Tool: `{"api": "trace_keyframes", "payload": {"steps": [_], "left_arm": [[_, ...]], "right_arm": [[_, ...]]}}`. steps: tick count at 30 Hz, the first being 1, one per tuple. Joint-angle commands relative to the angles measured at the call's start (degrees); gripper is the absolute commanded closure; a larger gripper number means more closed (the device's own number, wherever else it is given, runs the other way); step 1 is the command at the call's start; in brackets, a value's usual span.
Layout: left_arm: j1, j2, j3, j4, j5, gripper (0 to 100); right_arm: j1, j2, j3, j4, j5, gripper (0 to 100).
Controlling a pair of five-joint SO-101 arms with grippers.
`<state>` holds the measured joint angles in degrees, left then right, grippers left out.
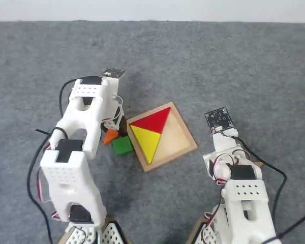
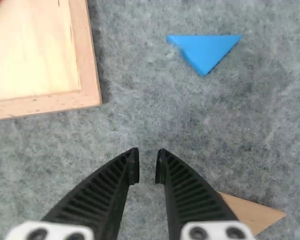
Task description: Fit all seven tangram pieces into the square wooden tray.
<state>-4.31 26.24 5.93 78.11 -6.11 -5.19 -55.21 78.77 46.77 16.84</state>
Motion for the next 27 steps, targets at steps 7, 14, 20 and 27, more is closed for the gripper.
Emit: {"api": "trace_keyframes", "payload": {"steps": [7, 14, 20, 27], "left_arm": [[0.97, 4.31, -1.89, -0.70, -0.53, 86], [1.23, 4.92, -3.47, 0.09, -0.62, 97], [1.23, 4.84, -6.11, 1.93, -0.53, 98], [1.85, -1.49, -12.26, 7.03, 1.49, 99]], "right_arm": [[0.22, -1.19, -0.35, -0.92, -0.26, 91.1], [0.22, -1.19, -0.35, -1.10, -0.26, 91.1], [0.22, -1.19, -0.35, -1.19, -0.26, 91.1], [0.31, -1.19, -0.35, -1.10, -0.35, 91.1]]}}
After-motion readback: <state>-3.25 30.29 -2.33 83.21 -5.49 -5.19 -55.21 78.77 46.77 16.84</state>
